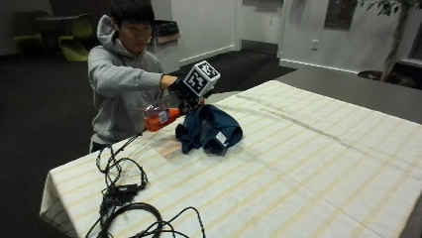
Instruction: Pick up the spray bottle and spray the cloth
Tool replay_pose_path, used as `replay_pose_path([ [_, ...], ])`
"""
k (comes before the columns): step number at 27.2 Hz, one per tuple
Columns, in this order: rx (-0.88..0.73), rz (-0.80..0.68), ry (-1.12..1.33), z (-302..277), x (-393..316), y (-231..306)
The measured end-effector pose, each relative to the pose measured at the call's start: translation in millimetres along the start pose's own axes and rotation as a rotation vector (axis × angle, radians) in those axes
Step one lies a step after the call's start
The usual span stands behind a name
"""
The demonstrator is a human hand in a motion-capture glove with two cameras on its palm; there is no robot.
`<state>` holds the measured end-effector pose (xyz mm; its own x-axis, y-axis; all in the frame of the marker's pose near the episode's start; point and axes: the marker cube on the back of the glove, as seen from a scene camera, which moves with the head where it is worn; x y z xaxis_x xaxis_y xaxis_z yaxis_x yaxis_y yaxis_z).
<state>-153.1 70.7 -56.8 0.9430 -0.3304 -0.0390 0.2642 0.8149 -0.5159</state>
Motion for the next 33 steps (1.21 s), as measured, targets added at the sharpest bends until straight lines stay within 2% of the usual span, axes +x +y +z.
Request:
replay_pose_path([
  [5, -0.005, -0.016, -0.026, 3.3, -1.5, -7.9],
  [9, 0.059, -0.061, -0.074, -15.0, -8.5, -1.1],
  [15, 0.3, -0.243, -0.295, -67.9, -45.8, 20.9],
  [21, 0.582, -0.454, -0.687, -107.0, -95.4, 25.7],
  [26, 0.727, -0.555, -0.996, -116.8, -136.3, -1.1],
  [33, 0.848, -0.513, -1.16, -120.2, -163.3, -55.8],
])
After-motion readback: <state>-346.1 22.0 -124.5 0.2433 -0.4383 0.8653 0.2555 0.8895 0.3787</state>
